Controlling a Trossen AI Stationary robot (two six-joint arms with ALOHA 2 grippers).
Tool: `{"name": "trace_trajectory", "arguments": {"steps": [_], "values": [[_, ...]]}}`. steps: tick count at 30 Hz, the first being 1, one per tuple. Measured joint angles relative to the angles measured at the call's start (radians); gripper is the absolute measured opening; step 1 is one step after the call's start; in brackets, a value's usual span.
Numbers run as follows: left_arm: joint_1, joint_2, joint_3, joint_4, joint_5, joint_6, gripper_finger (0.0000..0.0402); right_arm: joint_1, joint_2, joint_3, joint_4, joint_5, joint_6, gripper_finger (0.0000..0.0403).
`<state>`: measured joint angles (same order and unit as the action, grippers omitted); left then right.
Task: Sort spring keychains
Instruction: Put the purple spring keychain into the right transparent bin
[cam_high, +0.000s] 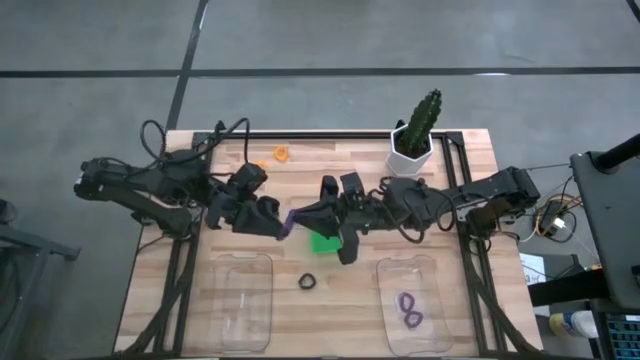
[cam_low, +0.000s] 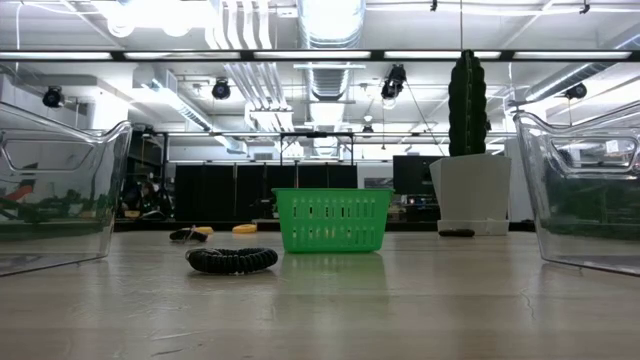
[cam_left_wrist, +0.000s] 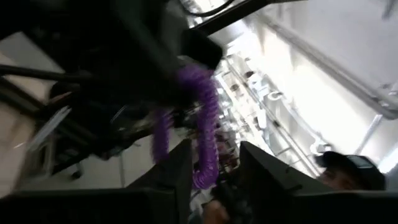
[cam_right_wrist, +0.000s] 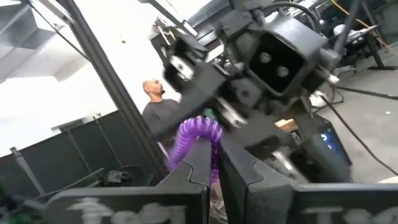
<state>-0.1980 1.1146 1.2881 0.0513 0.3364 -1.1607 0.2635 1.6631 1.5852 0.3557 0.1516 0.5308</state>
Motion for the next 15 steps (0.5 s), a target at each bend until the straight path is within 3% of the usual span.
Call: {"name": "trace_trajectory", "arguments": {"steps": [8, 15], "values": [[0.031, -0.093, 0.0, -0.142, -0.041, 0.077, 0.0146, 0.057, -0.038, 0.001, -0.071, 0.002, 0.039, 0.0008], [0.046, -0.127, 0.0, -0.227, -0.162, 0.152, 0.0147, 0.134, -0.112, 0.002, -0.533, 0.029, 0.294, 0.0008]]}}
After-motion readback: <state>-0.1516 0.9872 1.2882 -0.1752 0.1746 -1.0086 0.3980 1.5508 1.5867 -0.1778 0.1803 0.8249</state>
